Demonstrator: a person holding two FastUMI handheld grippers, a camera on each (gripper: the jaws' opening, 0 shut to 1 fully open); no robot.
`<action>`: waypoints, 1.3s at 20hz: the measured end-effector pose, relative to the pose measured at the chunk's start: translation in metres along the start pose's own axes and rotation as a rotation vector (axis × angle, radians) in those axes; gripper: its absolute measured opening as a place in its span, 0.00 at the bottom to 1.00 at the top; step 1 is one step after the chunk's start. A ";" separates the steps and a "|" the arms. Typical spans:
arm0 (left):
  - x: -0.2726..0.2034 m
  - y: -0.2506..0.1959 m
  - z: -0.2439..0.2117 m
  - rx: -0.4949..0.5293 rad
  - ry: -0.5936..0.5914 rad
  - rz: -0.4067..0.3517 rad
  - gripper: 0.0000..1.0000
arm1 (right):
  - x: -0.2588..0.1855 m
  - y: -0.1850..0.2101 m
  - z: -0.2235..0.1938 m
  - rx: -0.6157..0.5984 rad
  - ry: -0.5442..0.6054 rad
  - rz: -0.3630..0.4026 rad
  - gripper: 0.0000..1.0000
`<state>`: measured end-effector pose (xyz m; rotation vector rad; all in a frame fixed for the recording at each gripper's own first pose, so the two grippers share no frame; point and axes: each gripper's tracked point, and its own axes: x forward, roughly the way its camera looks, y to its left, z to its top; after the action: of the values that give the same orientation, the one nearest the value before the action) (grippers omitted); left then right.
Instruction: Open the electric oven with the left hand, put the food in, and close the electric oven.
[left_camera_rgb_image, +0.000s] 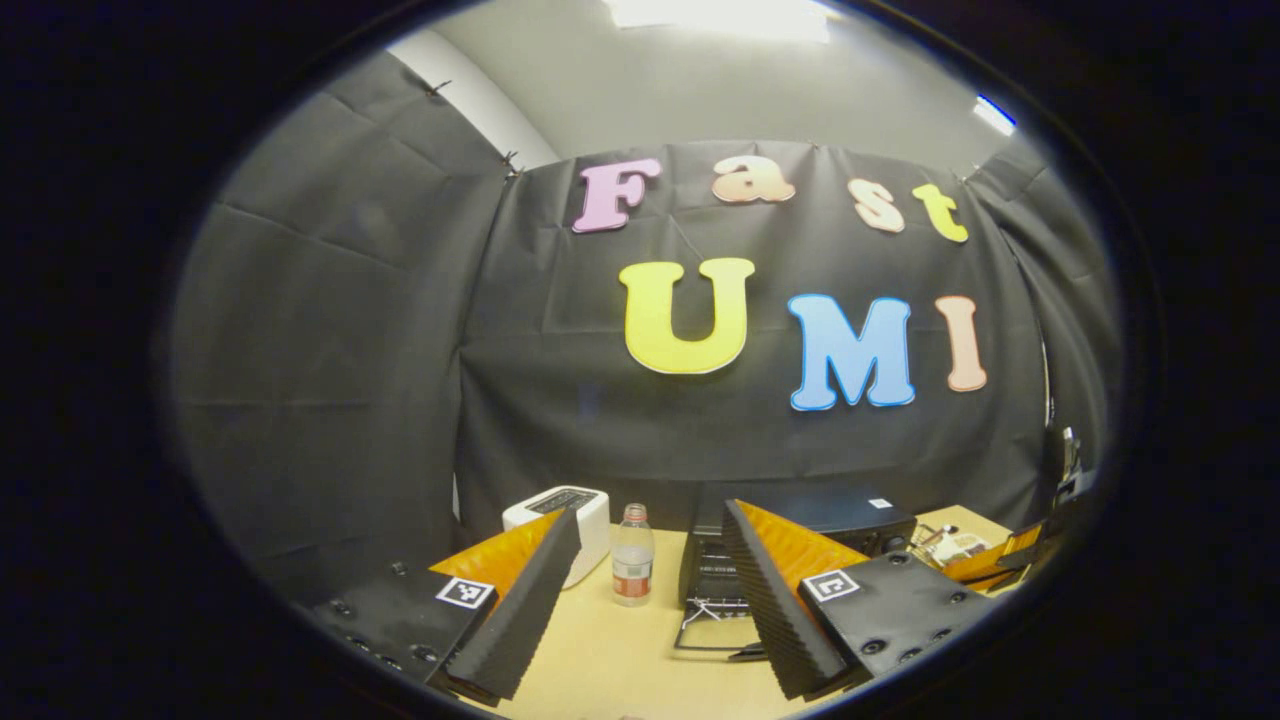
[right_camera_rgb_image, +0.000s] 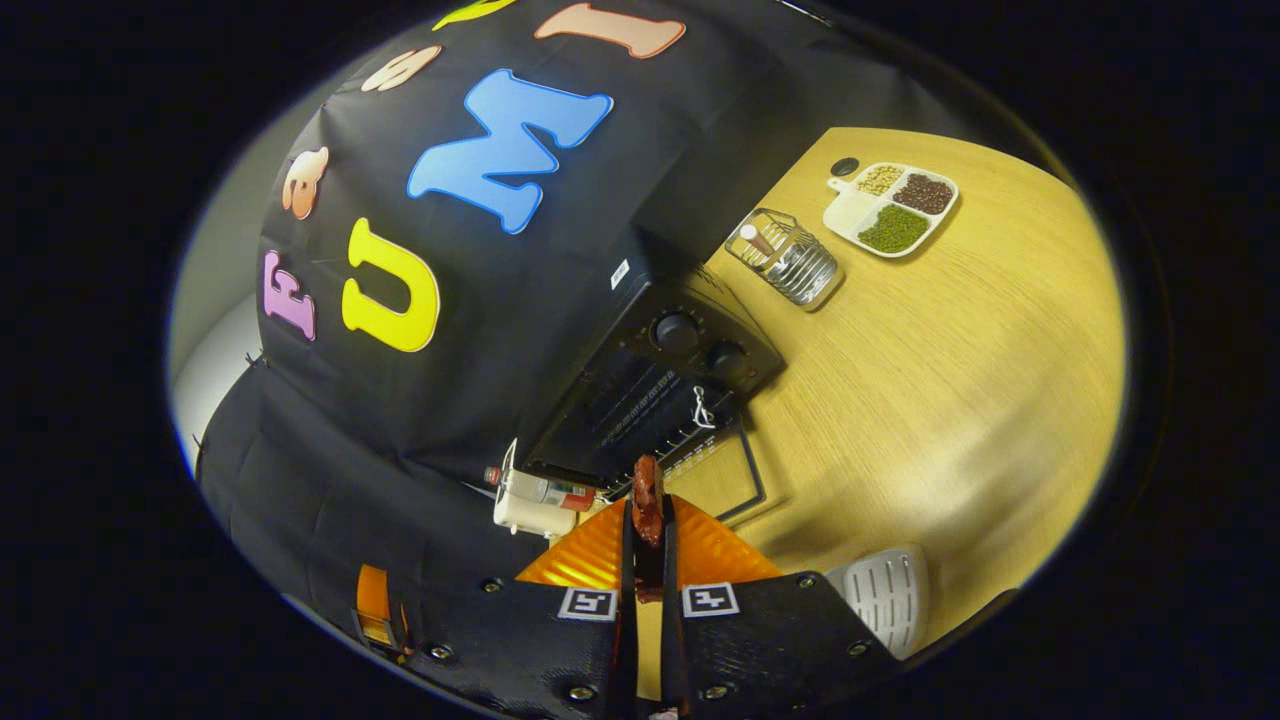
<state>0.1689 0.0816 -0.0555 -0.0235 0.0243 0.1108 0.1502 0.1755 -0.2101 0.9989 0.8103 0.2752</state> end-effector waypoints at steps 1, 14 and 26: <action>0.002 0.004 -0.002 0.004 0.002 0.002 0.91 | 0.008 0.005 -0.003 0.001 -0.004 0.008 0.10; 0.022 0.044 -0.016 0.029 0.058 0.035 0.96 | 0.114 0.047 -0.004 -0.038 -0.128 0.095 0.09; 0.020 0.053 -0.029 0.074 0.123 0.061 0.96 | 0.183 0.049 0.019 -0.075 -0.222 0.116 0.09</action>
<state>0.1822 0.1359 -0.0860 0.0441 0.1519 0.1698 0.2963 0.2910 -0.2512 0.9876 0.5375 0.2867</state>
